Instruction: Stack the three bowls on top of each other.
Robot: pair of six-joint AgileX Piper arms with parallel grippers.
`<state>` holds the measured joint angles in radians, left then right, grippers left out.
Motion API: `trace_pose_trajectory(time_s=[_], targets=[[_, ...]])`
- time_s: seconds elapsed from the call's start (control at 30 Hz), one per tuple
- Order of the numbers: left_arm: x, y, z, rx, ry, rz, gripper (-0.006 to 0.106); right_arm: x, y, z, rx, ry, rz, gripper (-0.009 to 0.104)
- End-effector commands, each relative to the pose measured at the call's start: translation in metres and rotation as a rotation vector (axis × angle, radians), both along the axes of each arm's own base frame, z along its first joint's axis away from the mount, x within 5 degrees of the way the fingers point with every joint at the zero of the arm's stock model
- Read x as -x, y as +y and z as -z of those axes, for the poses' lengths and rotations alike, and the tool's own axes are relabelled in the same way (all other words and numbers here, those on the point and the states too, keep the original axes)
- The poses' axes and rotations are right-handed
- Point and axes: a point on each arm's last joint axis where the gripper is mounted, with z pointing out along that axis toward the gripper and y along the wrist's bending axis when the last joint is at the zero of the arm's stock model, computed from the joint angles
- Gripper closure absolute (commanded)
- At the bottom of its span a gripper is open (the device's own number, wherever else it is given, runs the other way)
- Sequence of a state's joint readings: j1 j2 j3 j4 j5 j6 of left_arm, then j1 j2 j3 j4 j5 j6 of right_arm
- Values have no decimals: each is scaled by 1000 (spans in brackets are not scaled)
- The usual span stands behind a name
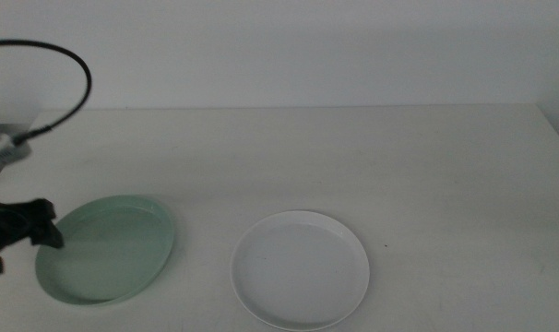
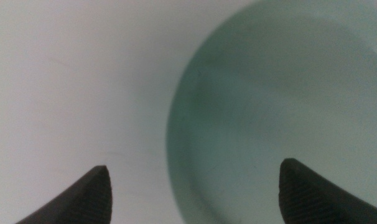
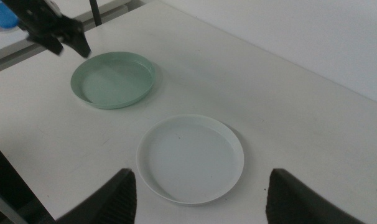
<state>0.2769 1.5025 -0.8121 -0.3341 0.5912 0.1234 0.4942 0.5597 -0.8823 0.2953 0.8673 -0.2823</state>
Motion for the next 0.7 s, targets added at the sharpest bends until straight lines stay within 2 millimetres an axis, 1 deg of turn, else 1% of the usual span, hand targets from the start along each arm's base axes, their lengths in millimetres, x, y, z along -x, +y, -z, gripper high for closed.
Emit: trace_pose_trajectory(time_s=[0.0,0.13,0.23,0.37,0.47,0.57,0.6,0.67], targets=[[-13,1,2,30,-47,-8,13,-2,0,-13,-51,-76,15,41],[-20,0,25,72,1,5,19,-2,0,-13,-51,-76,15,41],[-24,0,38,103,28,-20,29,-2,0,-13,-51,-76,15,41],[-28,1,48,112,41,-44,44,-2,0,-13,-50,-76,15,41],[-28,2,50,112,43,-46,65,-2,0,-13,-50,-76,15,41],[-27,1,48,116,42,-43,97,-2,0,-13,-50,-76,15,41],[-27,1,46,115,40,-39,100,-2,0,-13,-50,-76,15,41],[-25,0,39,118,27,-34,100,-2,0,-13,-50,-76,15,41]])
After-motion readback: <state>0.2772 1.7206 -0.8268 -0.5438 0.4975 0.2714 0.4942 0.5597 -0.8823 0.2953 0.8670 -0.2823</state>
